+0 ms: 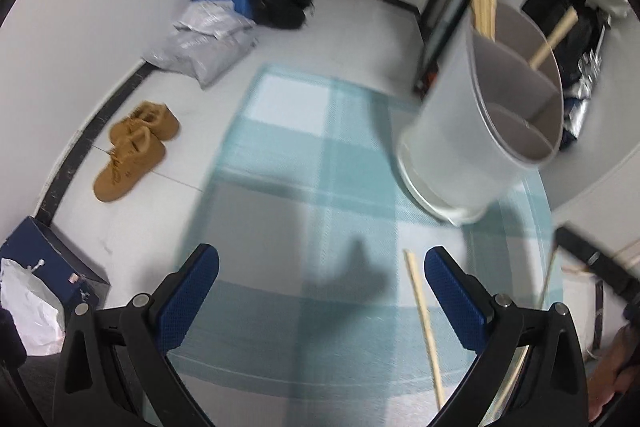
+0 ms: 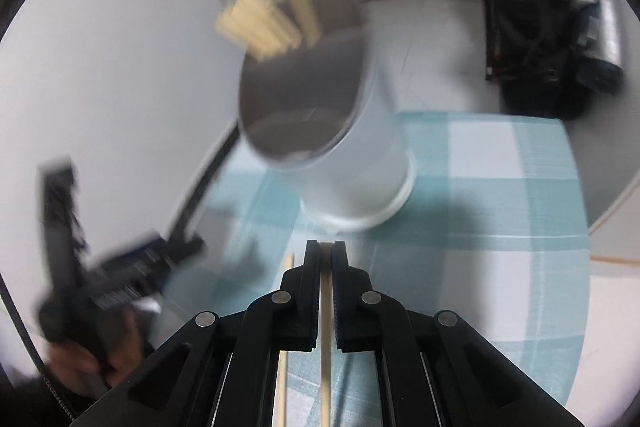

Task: Organize utensils
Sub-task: 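Close the right gripper on one chopstick on the cloth, then grasp the last chopstick with the left gripper while the right gripper holds its chopstick, then lift both held chopsticks up over the white utensil holder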

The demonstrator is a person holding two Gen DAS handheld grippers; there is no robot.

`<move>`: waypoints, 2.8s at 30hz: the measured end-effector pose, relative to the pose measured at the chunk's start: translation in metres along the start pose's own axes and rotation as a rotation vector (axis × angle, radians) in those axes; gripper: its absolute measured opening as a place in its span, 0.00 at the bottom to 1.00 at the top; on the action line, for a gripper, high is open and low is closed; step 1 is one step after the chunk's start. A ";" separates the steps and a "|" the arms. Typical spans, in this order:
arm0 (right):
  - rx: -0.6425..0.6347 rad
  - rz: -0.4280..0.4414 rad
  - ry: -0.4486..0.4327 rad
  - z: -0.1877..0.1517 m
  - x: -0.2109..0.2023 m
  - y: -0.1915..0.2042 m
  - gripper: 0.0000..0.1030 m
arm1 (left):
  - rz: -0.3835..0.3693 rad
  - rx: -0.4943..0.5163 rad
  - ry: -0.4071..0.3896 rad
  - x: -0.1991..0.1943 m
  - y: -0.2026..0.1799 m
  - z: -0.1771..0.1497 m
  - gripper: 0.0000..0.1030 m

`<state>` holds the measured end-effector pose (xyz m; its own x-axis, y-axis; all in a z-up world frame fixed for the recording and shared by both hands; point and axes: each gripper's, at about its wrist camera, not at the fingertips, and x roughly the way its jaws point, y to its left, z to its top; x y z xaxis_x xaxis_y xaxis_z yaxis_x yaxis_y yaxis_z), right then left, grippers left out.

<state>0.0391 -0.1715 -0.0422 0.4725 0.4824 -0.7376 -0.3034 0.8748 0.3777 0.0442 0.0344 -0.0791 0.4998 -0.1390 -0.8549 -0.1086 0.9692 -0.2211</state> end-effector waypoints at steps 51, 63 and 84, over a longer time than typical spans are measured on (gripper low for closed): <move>0.391 -0.083 0.128 -0.004 0.020 -0.130 0.27 | -0.139 0.033 -0.109 -0.017 -0.039 0.011 0.03; 0.204 -0.422 0.199 0.011 0.059 -0.084 0.25 | -0.228 0.004 -0.216 -0.025 -0.023 0.034 0.03; 0.204 -0.218 -0.124 -0.014 -0.009 -0.068 0.05 | -0.244 -0.011 -0.287 -0.052 -0.019 0.025 0.03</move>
<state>0.0435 -0.2361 -0.0692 0.6093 0.2734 -0.7443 -0.0174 0.9431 0.3322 0.0415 0.0281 -0.0190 0.7324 -0.3011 -0.6107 0.0350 0.9124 -0.4079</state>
